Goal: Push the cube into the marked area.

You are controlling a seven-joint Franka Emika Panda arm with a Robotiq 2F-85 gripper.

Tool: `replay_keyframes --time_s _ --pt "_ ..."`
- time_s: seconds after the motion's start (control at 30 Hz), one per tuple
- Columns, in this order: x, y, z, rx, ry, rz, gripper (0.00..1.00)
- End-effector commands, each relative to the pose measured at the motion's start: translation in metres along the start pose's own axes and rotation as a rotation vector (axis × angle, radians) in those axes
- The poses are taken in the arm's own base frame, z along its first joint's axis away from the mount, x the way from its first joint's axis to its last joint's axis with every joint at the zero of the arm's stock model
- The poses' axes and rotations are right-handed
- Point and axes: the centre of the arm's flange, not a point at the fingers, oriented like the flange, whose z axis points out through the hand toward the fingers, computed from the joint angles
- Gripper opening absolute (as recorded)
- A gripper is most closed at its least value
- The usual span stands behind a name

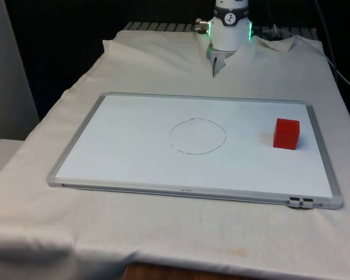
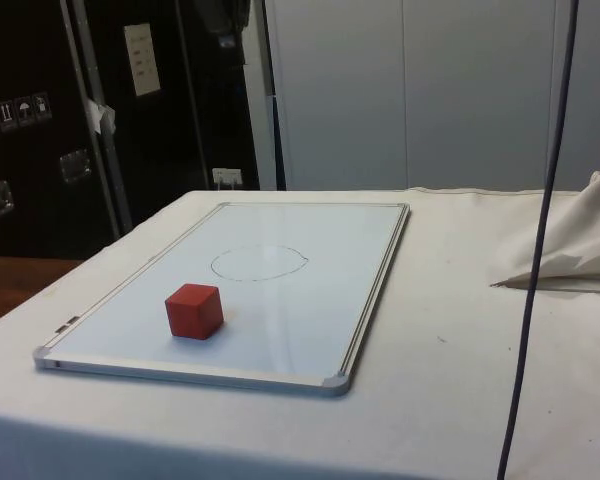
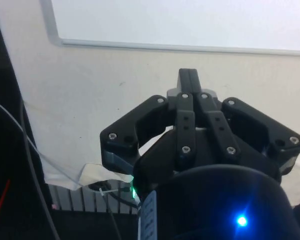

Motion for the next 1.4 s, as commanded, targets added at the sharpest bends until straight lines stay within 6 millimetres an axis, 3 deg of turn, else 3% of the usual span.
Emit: replay_keyframes --time_s 0.0,0.47,1.37 --pt "0.001 -0.005 -0.002 0.006 0.01 0.005 0.0" --pt "0.004 -0.038 0.0 0.05 0.043 -0.009 0.0" --pt "0.012 -0.105 0.035 0.184 0.115 -0.037 0.0"
